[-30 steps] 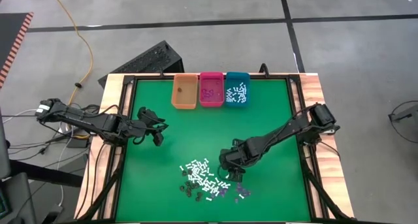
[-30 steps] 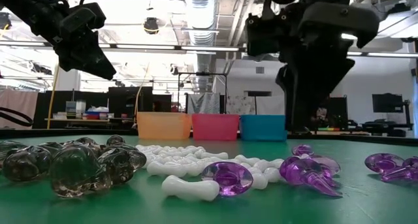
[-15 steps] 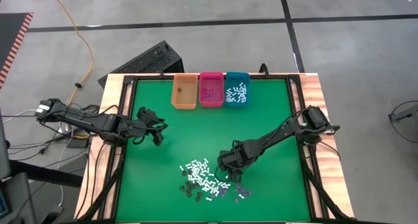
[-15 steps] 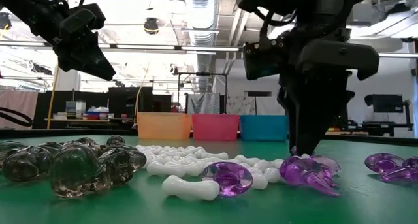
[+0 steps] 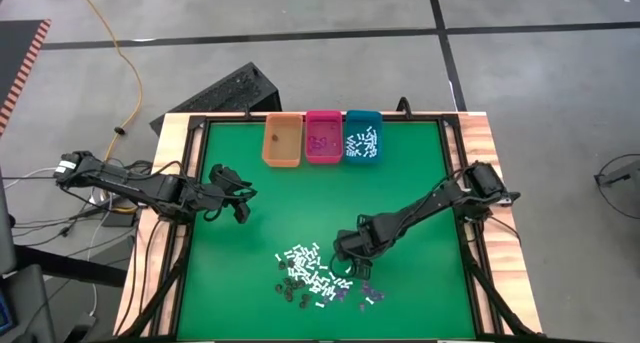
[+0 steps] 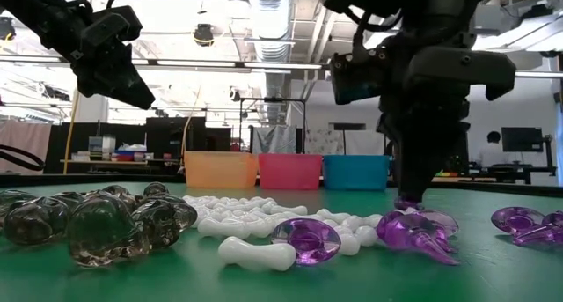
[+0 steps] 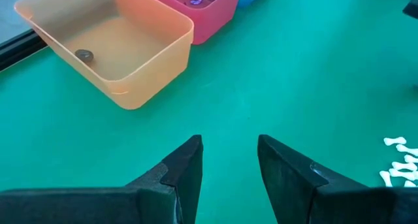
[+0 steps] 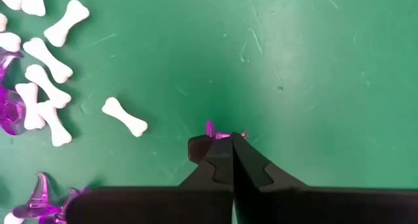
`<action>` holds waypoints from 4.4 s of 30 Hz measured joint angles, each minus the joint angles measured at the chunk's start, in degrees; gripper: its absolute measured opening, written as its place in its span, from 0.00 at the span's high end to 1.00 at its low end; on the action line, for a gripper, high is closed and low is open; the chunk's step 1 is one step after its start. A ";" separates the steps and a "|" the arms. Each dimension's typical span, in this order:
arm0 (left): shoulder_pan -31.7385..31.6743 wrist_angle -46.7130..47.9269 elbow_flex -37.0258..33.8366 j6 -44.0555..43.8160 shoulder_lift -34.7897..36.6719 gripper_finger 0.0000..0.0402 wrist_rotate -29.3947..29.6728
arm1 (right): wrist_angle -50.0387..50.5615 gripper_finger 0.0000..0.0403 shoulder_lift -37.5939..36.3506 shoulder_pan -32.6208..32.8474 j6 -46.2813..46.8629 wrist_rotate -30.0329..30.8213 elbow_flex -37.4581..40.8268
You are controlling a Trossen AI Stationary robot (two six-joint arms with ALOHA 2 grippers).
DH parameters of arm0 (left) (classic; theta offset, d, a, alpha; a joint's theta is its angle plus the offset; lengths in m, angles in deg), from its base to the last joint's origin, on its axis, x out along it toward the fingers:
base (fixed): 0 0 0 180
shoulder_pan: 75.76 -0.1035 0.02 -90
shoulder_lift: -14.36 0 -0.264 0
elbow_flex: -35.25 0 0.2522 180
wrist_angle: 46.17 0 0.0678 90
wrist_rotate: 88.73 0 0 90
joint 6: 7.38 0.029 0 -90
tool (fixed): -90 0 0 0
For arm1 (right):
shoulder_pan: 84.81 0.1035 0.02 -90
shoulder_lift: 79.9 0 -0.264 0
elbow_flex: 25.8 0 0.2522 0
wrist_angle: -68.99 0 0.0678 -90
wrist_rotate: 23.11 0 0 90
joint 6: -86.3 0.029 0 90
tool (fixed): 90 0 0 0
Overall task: Sort Halloween decoration
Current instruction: Put the violet witch hat toy into the red bin
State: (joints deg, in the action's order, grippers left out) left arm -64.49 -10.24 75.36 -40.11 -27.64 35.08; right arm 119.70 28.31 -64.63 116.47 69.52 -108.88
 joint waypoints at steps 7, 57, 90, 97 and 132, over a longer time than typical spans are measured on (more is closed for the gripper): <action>0.01 0.02 0.00 0.07 0.00 0.66 0.01 | 1.72 0.96 0.38 -1.00 -3.52 0.00 -3.04; 0.01 0.43 0.00 -0.27 -0.02 0.66 -0.16 | -8.87 0.45 2.92 -14.98 -20.58 -5.19 -5.38; 0.01 1.31 0.00 -0.28 -0.02 0.66 0.05 | -3.55 0.96 3.65 -16.76 -25.51 -2.16 -11.56; -0.01 1.33 0.00 -0.28 -0.02 0.66 0.03 | 1.16 0.96 3.61 -21.68 -34.03 0.67 -18.55; -0.01 1.44 0.00 -0.52 -0.02 0.66 -1.20 | 24.48 0.57 0.77 -35.03 -33.19 -20.32 -24.86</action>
State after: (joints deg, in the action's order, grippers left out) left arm -64.49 -8.80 75.36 -40.64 -27.66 33.89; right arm 144.17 29.08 -99.66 83.28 49.20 -133.75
